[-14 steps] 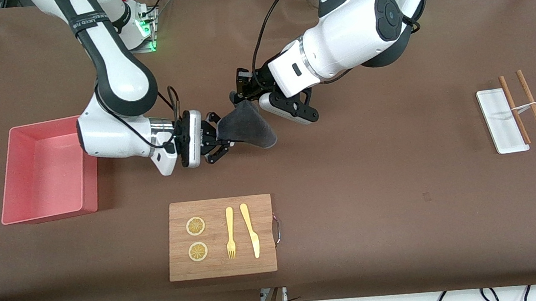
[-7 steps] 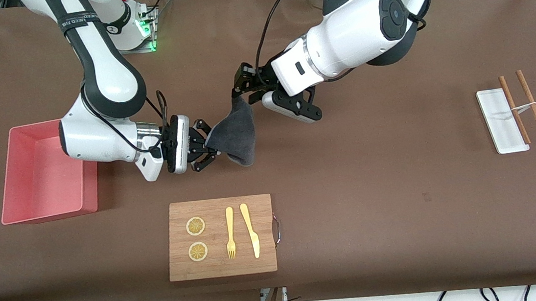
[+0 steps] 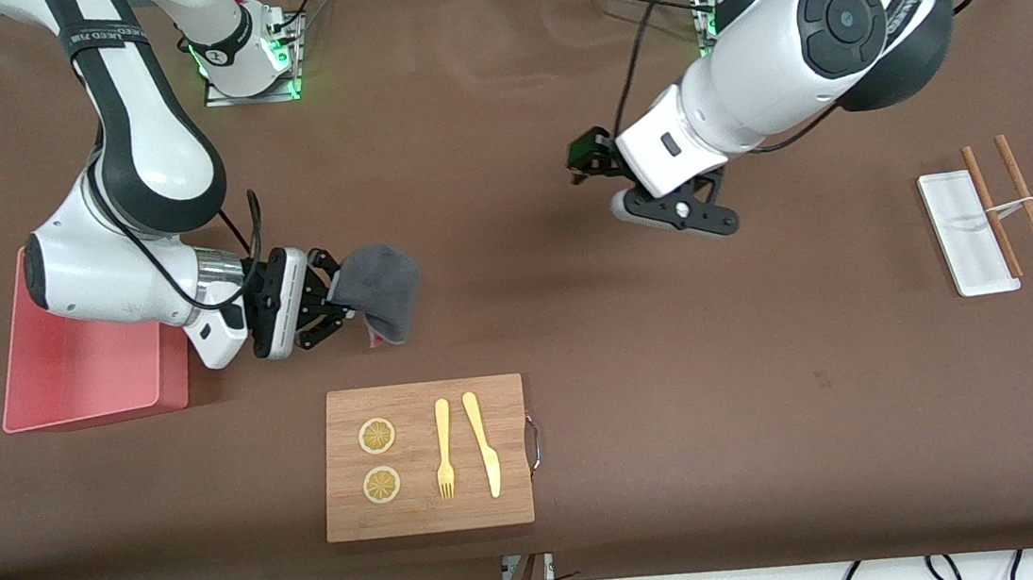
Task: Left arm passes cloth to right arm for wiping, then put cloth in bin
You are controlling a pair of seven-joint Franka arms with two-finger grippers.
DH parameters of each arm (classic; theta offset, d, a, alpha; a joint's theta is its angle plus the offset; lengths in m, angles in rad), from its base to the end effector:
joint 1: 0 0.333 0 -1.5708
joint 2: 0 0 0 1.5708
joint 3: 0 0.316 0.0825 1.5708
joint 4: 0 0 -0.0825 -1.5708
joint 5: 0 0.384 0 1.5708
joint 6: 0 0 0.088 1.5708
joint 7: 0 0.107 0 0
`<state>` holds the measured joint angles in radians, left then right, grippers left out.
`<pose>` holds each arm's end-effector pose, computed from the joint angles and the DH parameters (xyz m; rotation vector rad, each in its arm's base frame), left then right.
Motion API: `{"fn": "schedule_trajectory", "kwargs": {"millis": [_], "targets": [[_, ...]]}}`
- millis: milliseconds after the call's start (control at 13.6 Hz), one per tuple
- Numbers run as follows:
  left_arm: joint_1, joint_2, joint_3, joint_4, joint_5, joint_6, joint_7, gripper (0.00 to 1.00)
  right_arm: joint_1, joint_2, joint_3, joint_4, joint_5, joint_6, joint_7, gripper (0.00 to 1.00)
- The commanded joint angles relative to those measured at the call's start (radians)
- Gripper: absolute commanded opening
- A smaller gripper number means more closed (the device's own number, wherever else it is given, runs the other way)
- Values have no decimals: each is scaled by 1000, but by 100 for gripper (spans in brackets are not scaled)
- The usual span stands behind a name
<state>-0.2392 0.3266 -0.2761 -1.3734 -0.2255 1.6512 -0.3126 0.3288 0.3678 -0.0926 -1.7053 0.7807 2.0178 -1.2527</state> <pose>0.5693 -0.3170 0.5382 2.8513 -0.2400 -0.2286 0.6274 0.1994 0.3883 -2.1314 -1.3437 -0.3652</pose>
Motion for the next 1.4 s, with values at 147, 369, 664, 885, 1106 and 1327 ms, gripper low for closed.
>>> {"fn": "schedule_trajectory", "kwargs": {"millis": [147, 369, 664, 885, 1106, 1327], "targets": [[67, -26, -2, 4, 273, -151, 39, 100, -59, -61, -4, -111, -277, -2, 223, 0], [197, -72, -3, 4, 341, -175, 234, 100, -67, -73, -6, -151, -440, -2, 480, 0], [299, -182, 62, -50, 325, -162, 366, 100, -80, -60, -9, -237, -615, 67, 879, 0], [203, -326, 251, -201, 286, -38, 386, 100, -74, 22, -6, -258, -660, 94, 1030, 0], [173, -385, 321, -325, 241, 71, 391, 100, -19, 66, -3, -254, -658, 122, 1128, 0], [175, -373, 318, -308, 252, 38, 377, 100, 74, 100, 1, -228, -646, 136, 1277, 0]]}}
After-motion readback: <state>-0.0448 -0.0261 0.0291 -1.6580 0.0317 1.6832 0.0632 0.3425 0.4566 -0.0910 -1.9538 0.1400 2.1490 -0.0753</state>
